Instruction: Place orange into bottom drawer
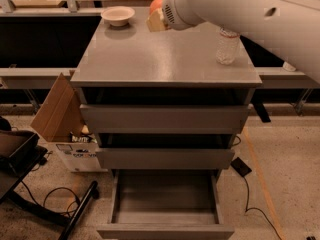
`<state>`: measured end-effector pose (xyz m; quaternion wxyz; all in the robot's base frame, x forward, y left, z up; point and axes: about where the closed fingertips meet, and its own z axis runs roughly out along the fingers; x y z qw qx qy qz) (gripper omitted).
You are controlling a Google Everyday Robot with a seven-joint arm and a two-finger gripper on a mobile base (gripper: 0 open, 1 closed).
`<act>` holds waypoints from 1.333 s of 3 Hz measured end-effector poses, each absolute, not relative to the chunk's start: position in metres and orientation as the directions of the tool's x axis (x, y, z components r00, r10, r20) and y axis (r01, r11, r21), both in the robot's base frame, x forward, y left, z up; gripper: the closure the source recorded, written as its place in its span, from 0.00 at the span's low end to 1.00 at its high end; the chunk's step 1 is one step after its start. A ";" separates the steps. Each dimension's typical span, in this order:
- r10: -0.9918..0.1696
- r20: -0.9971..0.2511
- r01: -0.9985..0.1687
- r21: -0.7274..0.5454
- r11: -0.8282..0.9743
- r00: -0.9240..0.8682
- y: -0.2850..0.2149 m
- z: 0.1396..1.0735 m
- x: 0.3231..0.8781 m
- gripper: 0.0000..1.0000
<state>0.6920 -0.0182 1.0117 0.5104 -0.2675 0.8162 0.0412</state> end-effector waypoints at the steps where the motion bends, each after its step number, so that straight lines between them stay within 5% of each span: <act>1: -0.424 -0.787 -0.492 -0.178 0.852 -0.448 -0.034 0.995 0.582 1.00; 2: -0.420 -0.748 -0.482 -0.153 0.863 -0.514 -0.062 0.968 0.499 1.00; 4: -0.378 -0.731 -0.487 -0.072 0.870 -0.568 -0.063 0.930 0.495 1.00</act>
Offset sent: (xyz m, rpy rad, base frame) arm -0.3032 -0.0672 -0.1029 0.0318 0.3637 -0.0536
